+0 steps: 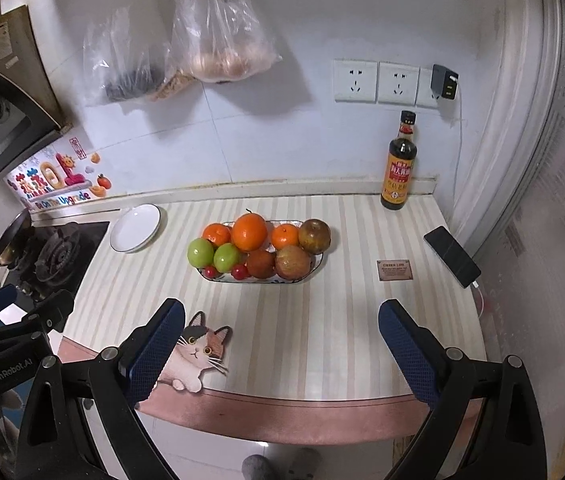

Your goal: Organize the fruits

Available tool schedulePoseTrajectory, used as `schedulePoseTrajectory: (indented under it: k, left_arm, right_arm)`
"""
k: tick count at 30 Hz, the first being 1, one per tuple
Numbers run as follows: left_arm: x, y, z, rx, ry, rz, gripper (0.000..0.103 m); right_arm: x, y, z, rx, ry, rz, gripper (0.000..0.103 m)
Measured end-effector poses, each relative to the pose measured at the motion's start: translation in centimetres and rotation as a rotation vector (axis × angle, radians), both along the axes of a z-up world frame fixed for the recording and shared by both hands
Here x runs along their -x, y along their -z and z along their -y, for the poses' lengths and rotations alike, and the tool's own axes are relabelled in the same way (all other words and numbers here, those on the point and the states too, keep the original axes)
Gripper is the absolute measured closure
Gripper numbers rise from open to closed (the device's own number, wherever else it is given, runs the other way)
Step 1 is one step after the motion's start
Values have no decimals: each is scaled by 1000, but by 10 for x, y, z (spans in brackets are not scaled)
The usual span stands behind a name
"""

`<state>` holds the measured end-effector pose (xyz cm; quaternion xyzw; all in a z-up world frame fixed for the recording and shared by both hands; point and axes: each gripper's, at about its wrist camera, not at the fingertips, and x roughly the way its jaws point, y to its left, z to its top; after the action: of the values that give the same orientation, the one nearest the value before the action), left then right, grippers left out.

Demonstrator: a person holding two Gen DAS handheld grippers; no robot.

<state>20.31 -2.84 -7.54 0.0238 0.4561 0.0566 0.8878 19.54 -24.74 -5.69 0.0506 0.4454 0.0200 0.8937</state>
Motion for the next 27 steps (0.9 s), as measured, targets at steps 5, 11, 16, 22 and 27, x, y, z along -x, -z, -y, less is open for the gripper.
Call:
schedulePoseTrajectory:
  k: [5, 11, 16, 22, 27]
  left_arm:
    - [-4, 3, 0, 9, 0, -9, 1]
    - [-3, 5, 2, 14, 0, -14, 1]
    - [-3, 6, 0, 26, -7, -12, 1]
    - [-3, 5, 0, 21, -11, -10, 1]
    - [-3, 5, 0, 20, -12, -10, 1]
  right_arm:
    - [-4, 7, 2, -1, 4, -19, 3]
    - [-5, 10, 1, 1, -1, -32, 3]
    - [-5, 11, -1, 7, -8, -39, 3]
    - [-4, 11, -2, 8, -4, -38, 3]
    - [-5, 11, 0, 13, -11, -41, 3]
